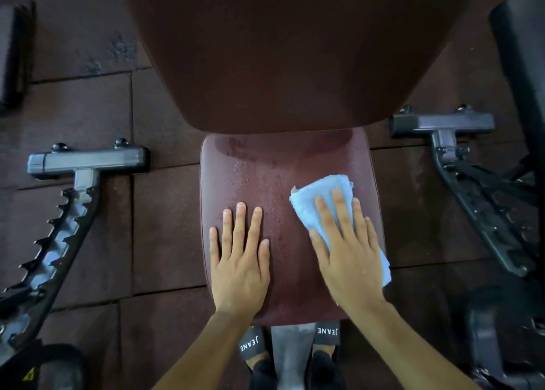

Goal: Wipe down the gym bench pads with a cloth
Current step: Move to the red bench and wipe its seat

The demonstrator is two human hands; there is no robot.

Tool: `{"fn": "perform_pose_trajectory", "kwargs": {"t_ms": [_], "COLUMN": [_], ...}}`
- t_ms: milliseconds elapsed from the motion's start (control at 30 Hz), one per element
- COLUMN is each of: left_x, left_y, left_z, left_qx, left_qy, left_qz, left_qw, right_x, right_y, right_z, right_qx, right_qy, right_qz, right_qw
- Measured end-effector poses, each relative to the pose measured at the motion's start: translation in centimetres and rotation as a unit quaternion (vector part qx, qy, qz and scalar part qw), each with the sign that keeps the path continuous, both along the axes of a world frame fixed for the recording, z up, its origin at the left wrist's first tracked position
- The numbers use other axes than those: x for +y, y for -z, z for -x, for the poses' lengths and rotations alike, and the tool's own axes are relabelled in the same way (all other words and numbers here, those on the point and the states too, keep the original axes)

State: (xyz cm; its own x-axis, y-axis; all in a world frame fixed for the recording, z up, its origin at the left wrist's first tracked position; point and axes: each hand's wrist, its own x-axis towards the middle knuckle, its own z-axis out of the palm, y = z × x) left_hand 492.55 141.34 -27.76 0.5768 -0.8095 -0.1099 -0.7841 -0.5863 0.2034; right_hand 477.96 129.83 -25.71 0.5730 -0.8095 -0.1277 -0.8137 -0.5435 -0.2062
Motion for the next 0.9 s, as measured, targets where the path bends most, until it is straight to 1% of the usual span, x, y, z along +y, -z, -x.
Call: {"fn": "perform_pose_trajectory", "kwargs": {"t_ms": [33,100,167,233,300,400,500,533,600,633,700,800,900], "left_x": [0.0,0.1,0.1,0.0,0.1,0.1,-0.1,-0.2,-0.9,-1.8,-5.0,-11.1,-15.1], "left_y": [0.0,0.1,0.1,0.1,0.2,0.4,0.2,-0.1,-1.3,-2.0,-3.6,-4.6,-3.3], "left_z": [0.0,0.0,0.0,0.0,0.1,0.2,0.2,0.2,0.4,0.5,1.0,1.5,1.5], "left_qx": [0.000,-0.005,-0.010,-0.009,-0.009,-0.010,0.003,0.019,0.062,0.074,0.077,0.064,0.083], "left_qy": [-0.001,0.001,0.003,0.003,-0.001,-0.004,-0.005,-0.016,-0.060,-0.083,-0.104,-0.076,-0.097], "left_qz": [0.000,0.000,0.000,0.005,0.008,0.013,0.030,0.047,0.093,0.119,0.146,0.115,0.056], "left_qw": [1.000,1.000,1.000,1.000,1.000,1.000,1.000,0.999,0.992,0.987,0.981,0.988,0.990], "right_x": [-1.2,-3.7,-5.5,-6.2,-5.9,-4.4,-2.7,-2.8,-4.1,-5.0,-7.0,-8.7,-8.8], "right_y": [0.2,0.4,0.4,0.5,0.6,0.6,-0.4,-0.8,-1.8,-2.0,-1.9,-0.7,0.4], "right_z": [-0.3,-2.0,-4.6,-7.2,-9.3,-11.4,-12.2,-12.0,-10.3,-9.1,-6.6,-4.1,-3.1], "right_qx": [0.003,-0.001,-0.024,-0.039,-0.043,-0.054,-0.093,-0.126,-0.201,-0.217,-0.206,-0.180,-0.195], "right_qy": [0.009,0.061,0.123,0.161,0.155,0.096,0.056,0.057,0.078,0.089,0.105,0.095,0.065], "right_qz": [0.002,0.008,0.007,0.004,0.005,0.002,-0.044,-0.076,-0.153,-0.157,-0.126,-0.109,-0.111], "right_qw": [1.000,0.998,0.992,0.986,0.987,0.994,0.993,0.987,0.964,0.959,0.965,0.973,0.972]}}
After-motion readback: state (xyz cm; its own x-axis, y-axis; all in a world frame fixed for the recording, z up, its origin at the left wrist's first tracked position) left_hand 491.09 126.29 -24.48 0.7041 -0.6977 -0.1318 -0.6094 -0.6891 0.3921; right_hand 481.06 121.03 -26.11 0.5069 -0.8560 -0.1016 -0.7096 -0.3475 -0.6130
